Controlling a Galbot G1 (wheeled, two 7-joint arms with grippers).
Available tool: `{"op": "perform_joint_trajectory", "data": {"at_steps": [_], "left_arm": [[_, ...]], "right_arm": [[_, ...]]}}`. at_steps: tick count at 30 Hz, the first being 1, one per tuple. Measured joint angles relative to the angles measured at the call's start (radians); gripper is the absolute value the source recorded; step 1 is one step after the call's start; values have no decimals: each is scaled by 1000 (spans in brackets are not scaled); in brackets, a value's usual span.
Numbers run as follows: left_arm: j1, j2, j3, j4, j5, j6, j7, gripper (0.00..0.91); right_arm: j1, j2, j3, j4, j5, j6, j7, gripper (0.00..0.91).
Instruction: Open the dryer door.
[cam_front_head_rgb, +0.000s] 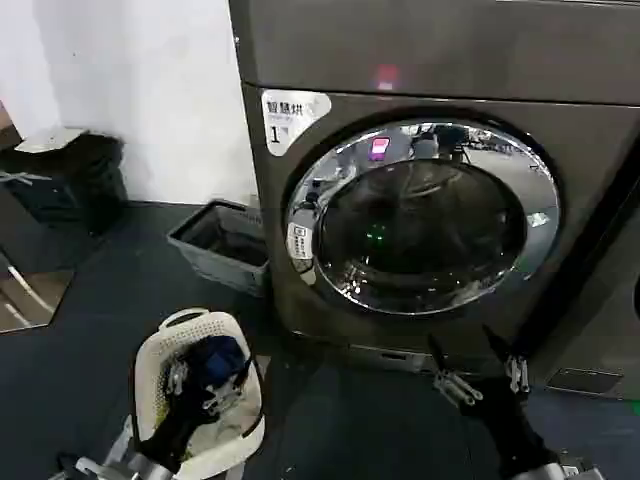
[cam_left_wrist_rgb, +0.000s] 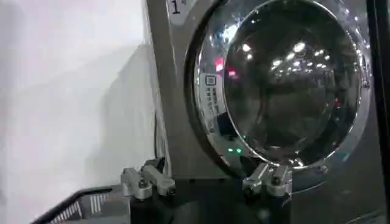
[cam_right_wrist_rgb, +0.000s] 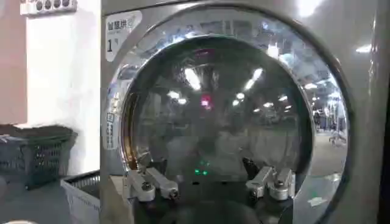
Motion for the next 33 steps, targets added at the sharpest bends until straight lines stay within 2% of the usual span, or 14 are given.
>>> {"op": "perform_joint_trajectory", "data": {"at_steps": [3,8,10,14,23,33], "left_arm": [[0,-1,8,0,2,4,5,907],[5,2,16,-1,3,6,8,907],[1,5,16,-2,0,9,9,907],[1,12,19,1,-36,4,9,907],[-18,35,12,19,-81,-8,8,907],[-45,39,26,43,-103,-12,26,907]], "right_arm": [[24,-30,24,-5,67,-47,-58,907],[110,-130,108,-45,251,-139,-119,907],[155,-188,129,-70,315,-154,-140,907],[239,-295,123,-134,367,-155,-169,907],[443,-467,-15,-317,413,-153,-217,907],[678,-478,-253,-508,348,-108,-267,907]]}}
